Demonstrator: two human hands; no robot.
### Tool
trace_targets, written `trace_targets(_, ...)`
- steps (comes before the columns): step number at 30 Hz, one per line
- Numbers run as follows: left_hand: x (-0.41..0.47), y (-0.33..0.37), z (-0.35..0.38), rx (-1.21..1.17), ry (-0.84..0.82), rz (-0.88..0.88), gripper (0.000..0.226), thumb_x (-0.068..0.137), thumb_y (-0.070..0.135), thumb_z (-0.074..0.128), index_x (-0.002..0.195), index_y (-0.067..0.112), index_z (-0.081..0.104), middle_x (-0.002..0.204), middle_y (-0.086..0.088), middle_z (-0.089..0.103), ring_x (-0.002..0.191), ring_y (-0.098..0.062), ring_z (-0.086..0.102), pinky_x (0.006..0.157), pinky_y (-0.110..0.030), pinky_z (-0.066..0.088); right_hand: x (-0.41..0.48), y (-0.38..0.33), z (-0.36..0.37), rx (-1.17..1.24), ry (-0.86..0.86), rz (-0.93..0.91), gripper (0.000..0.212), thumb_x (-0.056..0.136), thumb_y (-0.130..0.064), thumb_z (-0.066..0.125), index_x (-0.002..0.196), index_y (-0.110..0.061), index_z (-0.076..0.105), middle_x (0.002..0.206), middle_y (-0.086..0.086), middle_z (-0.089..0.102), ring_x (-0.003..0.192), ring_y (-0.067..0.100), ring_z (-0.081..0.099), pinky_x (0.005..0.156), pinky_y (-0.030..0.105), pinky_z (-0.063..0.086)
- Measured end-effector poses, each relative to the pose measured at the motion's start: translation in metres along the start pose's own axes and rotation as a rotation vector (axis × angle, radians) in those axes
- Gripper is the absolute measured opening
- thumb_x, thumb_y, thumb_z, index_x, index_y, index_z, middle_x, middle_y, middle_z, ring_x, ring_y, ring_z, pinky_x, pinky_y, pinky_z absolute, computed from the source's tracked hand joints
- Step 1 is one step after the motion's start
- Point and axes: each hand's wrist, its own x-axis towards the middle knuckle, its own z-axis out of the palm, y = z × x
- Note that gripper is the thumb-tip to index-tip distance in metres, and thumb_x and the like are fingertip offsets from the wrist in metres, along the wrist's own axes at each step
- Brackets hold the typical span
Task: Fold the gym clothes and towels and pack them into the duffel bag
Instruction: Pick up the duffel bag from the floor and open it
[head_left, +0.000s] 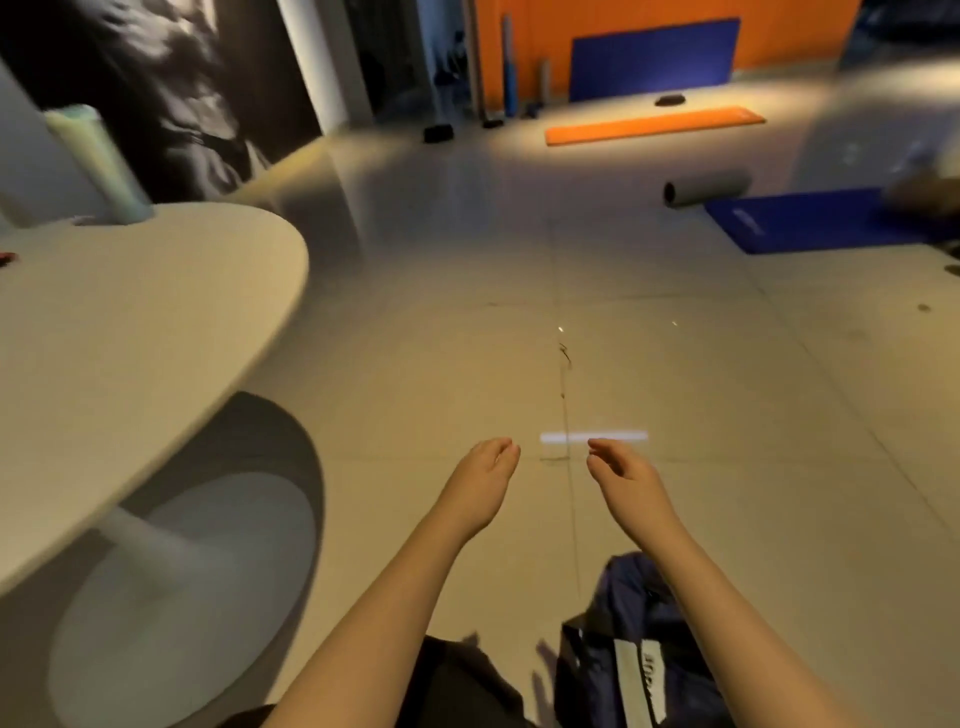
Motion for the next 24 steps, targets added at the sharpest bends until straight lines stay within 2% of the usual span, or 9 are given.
trace_targets(6, 0.032, -0.051, 0.094, 0.062, -0.234, -0.113, 0.041, 0.103, 0.031, 0.033, 0.13, 0.007, 0.052, 0.135, -0.01, 0.052, 0.123, -0.022, 0.046, 0.093, -0.021, 0.031, 0.003, 0.117, -0.003, -0.016, 0.027, 0.261, 0.035, 0.097, -0.015, 0.048, 0.131, -0.013, 0.051, 0.13, 0.005, 0.055, 0.113, 0.014, 0.051, 0.09, 0.024, 0.039)
trace_targets(11, 0.055, -0.095, 0.16, 0.085, -0.387, -0.224, 0.049, 0.102, 0.037, 0.031, 0.14, 0.008, 0.043, 0.142, -0.009, 0.046, 0.129, -0.022, 0.042, 0.107, -0.028, 0.031, -0.003, 0.202, 0.007, -0.105, -0.017, 0.492, 0.05, 0.095, -0.022, 0.052, 0.141, -0.013, 0.038, 0.139, 0.008, 0.048, 0.124, 0.022, 0.047, 0.101, 0.034, 0.039)
trace_targets(15, 0.072, -0.118, 0.203, 0.1, -0.475, -0.273, 0.05, 0.102, 0.039, 0.03, 0.142, 0.011, 0.041, 0.145, -0.008, 0.043, 0.129, -0.022, 0.043, 0.108, -0.031, 0.032, -0.01, 0.257, 0.021, -0.19, -0.053, 0.682, 0.08, 0.084, -0.04, 0.065, 0.148, -0.012, 0.024, 0.147, 0.01, 0.036, 0.131, 0.028, 0.04, 0.103, 0.041, 0.039)
trace_targets(18, 0.083, -0.13, 0.231, 0.128, -0.54, -0.285, 0.049, 0.101, 0.039, 0.032, 0.14, 0.011, 0.042, 0.142, -0.008, 0.044, 0.129, -0.024, 0.043, 0.107, -0.033, 0.033, -0.013, 0.304, 0.037, -0.279, -0.082, 0.807, 0.101, 0.062, -0.069, 0.063, 0.14, -0.014, 0.031, 0.138, 0.009, 0.045, 0.121, 0.03, 0.049, 0.096, 0.047, 0.045)
trace_targets(20, 0.089, -0.136, 0.246, 0.143, -0.573, -0.272, 0.044, 0.101, 0.037, 0.033, 0.128, 0.007, 0.051, 0.131, -0.012, 0.052, 0.122, -0.029, 0.048, 0.102, -0.035, 0.037, -0.014, 0.347, 0.052, -0.3, -0.09, 0.846, 0.093, 0.058, -0.07, 0.06, 0.13, -0.016, 0.039, 0.128, 0.007, 0.052, 0.112, 0.029, 0.054, 0.089, 0.048, 0.048)
trace_targets(24, 0.101, -0.146, 0.261, 0.209, -0.625, -0.226, 0.043, 0.101, 0.035, 0.033, 0.129, 0.006, 0.05, 0.133, -0.011, 0.05, 0.12, -0.026, 0.049, 0.099, -0.034, 0.037, 0.004, 0.349, 0.073, -0.293, -0.012, 0.825, 0.052, 0.085, -0.04, 0.061, 0.128, -0.014, 0.049, 0.125, 0.007, 0.057, 0.112, 0.029, 0.055, 0.087, 0.04, 0.047)
